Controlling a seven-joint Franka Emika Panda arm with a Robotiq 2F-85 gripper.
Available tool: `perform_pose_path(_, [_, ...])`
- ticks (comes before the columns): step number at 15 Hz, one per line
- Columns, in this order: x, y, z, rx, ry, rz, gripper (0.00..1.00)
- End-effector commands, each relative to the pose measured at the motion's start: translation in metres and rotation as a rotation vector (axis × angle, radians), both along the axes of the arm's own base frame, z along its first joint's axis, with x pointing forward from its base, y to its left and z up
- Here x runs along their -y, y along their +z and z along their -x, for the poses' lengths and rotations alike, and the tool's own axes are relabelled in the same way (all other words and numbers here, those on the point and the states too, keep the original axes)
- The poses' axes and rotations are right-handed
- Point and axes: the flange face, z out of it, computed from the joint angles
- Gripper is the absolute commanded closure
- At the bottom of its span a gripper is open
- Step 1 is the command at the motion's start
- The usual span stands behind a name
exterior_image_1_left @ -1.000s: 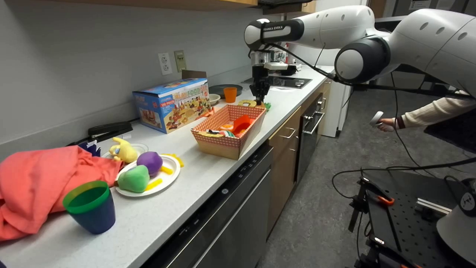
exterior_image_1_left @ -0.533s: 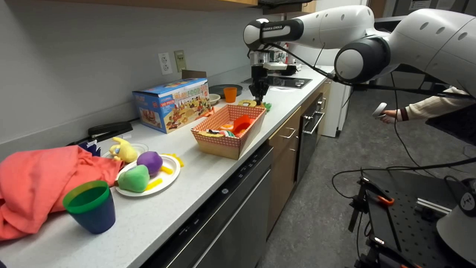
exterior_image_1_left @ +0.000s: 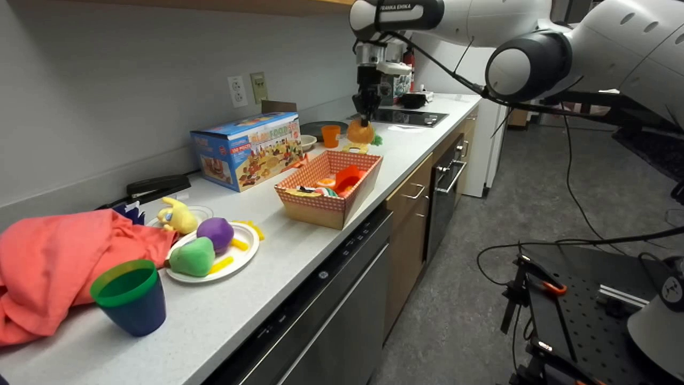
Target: Pick up the pineapple from the counter and put it in the basket
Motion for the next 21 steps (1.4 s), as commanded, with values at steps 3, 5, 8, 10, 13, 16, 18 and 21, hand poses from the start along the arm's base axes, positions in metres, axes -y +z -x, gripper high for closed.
perform_pose_path(3, [-0.013,0.084,0.001,0.139,0.049,0.049,0.98])
perform_pose_path(5, [-0.014,0.094,0.001,0.166,0.070,0.056,0.98])
perform_pose_path(8, [-0.014,0.095,0.000,0.179,0.121,0.055,0.98])
perform_pose_path(10, [-0.015,0.094,0.001,0.177,0.163,0.051,0.98])
perform_pose_path(13, [-0.089,0.156,-0.012,0.199,0.232,0.028,0.98])
perform_pose_path(16, [-0.159,0.192,-0.025,0.219,0.319,0.026,0.98])
perform_pose_path(18, [-0.199,0.204,-0.033,0.224,0.368,0.027,0.98])
perform_pose_path(21, [-0.240,0.206,-0.043,0.215,0.413,0.025,0.98])
